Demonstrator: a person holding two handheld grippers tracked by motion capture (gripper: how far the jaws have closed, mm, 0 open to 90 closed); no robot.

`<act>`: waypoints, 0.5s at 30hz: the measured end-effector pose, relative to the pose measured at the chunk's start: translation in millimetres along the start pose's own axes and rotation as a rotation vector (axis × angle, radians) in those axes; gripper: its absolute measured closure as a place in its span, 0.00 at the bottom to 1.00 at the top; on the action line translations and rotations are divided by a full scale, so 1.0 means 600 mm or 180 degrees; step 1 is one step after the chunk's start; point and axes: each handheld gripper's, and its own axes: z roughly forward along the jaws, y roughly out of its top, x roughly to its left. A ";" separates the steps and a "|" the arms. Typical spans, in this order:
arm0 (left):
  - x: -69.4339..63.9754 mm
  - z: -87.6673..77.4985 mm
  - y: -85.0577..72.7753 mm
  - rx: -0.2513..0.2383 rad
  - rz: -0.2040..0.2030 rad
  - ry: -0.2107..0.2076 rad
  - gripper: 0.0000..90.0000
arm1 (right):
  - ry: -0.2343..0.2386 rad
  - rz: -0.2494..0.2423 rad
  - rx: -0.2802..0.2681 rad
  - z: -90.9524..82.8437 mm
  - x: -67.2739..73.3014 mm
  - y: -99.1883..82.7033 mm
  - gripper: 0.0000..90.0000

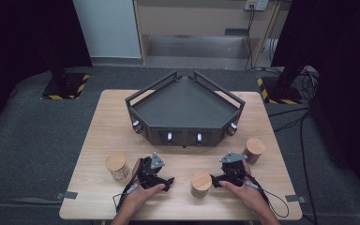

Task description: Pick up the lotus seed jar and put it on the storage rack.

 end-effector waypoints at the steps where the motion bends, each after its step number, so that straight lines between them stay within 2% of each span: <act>1: 0.000 0.000 0.000 -0.0001 -0.0001 0.0001 0.00 | 0.0000 0.0000 0.0000 0.000 0.000 0.000 0.01; 15: 0.001 -0.003 -0.002 -0.0015 -0.0017 -0.0003 0.02 | 0.0001 0.0001 0.0000 0.000 0.000 0.000 0.01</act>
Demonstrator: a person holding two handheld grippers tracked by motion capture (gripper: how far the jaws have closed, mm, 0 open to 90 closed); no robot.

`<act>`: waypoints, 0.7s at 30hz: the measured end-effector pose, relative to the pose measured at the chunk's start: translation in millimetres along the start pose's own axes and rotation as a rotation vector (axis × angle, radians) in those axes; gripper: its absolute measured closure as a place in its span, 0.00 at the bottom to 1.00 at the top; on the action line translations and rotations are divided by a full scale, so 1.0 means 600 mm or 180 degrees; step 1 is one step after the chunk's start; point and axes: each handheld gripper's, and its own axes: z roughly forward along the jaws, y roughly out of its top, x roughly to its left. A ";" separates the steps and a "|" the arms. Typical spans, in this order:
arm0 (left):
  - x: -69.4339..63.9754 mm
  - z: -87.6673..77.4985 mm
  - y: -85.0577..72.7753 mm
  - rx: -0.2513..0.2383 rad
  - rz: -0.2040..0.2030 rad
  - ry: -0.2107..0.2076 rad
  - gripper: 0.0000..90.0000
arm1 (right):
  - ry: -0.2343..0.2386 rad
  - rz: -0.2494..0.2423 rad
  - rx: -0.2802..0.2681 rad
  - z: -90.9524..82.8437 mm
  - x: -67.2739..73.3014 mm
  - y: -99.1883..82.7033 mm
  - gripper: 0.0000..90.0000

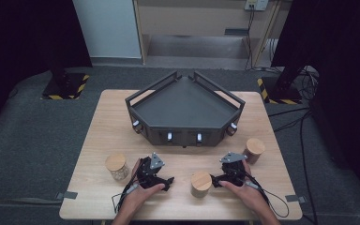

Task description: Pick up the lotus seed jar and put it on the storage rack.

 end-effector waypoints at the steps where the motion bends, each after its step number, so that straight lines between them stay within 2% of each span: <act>1: 0.001 -0.002 0.000 -0.0004 -0.0037 -0.0015 0.02 | 0.0000 -0.0002 -0.0001 0.000 0.000 0.000 0.01; 6: -0.004 -0.007 0.003 0.0014 0.0013 -0.0028 0.04 | 0.0000 0.0002 0.0000 0.000 0.000 0.000 0.01; 9: -0.007 -0.015 0.003 -0.0038 0.0003 -0.0029 0.04 | 0.0000 0.0000 -0.0001 0.000 0.000 0.000 0.01; 17: -0.014 -0.048 0.010 -0.0162 0.0047 0.0000 0.04 | 0.0000 0.0000 -0.0001 0.000 0.000 0.000 0.01; 21: -0.018 -0.062 0.018 -0.0171 0.0070 0.0011 0.05 | 0.0000 0.0001 -0.0001 0.000 0.000 0.000 0.01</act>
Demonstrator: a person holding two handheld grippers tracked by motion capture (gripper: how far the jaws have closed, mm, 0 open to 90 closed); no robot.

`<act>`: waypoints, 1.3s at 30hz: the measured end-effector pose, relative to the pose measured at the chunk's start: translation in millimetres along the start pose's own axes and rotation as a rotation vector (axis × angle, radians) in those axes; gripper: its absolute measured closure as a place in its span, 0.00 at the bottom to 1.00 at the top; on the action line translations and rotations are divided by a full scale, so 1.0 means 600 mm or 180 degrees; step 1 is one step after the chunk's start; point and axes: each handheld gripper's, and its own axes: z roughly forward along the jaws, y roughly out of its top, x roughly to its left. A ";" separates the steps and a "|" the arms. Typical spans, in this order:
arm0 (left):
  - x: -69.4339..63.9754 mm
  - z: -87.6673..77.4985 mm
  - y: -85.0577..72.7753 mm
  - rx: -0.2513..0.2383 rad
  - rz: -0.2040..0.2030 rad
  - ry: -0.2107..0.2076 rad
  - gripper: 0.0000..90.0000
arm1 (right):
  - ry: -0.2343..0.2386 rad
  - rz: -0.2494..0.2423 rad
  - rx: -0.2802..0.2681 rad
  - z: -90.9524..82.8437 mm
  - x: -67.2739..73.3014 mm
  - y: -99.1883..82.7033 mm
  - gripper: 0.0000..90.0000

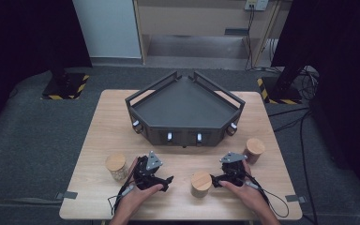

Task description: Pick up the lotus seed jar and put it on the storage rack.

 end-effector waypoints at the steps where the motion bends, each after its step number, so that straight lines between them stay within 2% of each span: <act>1: -0.001 -0.002 0.003 0.0014 0.0016 -0.0006 0.05 | 0.0000 0.0000 0.0001 0.000 0.000 0.000 0.01; 3: -0.003 -0.007 0.009 0.0040 0.0052 -0.0004 0.05 | 0.0001 0.0002 0.0000 0.000 0.000 0.000 0.01; 12: -0.002 -0.027 0.018 -0.0023 0.0031 -0.0026 0.04 | 0.0000 0.0001 0.0001 0.000 0.000 0.000 0.01; 19: -0.001 -0.043 0.030 -0.0007 0.0050 -0.0002 0.04 | 0.0000 0.0001 0.0000 0.000 0.000 0.000 0.01; 39: 0.016 -0.085 0.027 -0.0118 -0.0029 0.0094 0.04 | 0.0002 0.0003 0.0000 0.000 0.000 0.000 0.01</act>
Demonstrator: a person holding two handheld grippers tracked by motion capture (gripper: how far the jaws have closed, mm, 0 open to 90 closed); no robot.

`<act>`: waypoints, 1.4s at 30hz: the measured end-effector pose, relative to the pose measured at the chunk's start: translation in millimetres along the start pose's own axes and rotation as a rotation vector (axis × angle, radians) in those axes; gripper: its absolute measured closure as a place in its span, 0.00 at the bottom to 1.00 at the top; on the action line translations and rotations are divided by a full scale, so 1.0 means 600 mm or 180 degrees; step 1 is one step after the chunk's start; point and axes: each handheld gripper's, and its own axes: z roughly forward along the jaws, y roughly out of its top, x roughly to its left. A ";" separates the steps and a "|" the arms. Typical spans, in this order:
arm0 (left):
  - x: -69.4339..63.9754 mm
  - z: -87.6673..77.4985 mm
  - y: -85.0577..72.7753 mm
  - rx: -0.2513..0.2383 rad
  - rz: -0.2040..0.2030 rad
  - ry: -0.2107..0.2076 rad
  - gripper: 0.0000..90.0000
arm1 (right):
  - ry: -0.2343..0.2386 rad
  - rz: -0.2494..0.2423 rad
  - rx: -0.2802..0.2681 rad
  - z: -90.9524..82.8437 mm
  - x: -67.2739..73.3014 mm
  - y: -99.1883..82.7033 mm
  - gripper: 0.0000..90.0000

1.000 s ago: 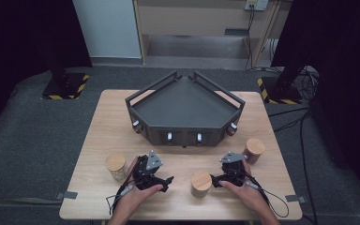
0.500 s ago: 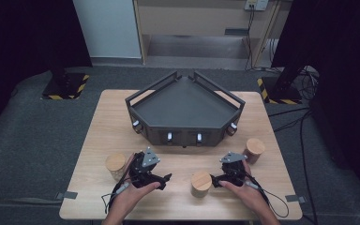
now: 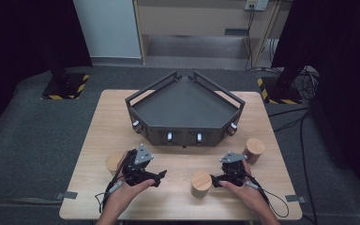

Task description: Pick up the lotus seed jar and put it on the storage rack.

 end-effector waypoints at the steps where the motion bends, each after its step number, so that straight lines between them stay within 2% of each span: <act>1: 0.001 -0.003 -0.001 -0.0001 -0.0005 0.0007 0.04 | 0.0001 0.0000 0.0000 0.000 0.000 0.000 0.01; 18: 0.013 -0.038 -0.020 -0.0045 -0.0014 0.0138 0.04 | -0.0001 -0.0001 0.0000 0.000 0.000 0.000 0.01; 42: 0.044 -0.088 -0.059 -0.0146 -0.0160 0.0332 0.04 | -0.0002 -0.0002 0.0000 0.000 0.000 0.000 0.01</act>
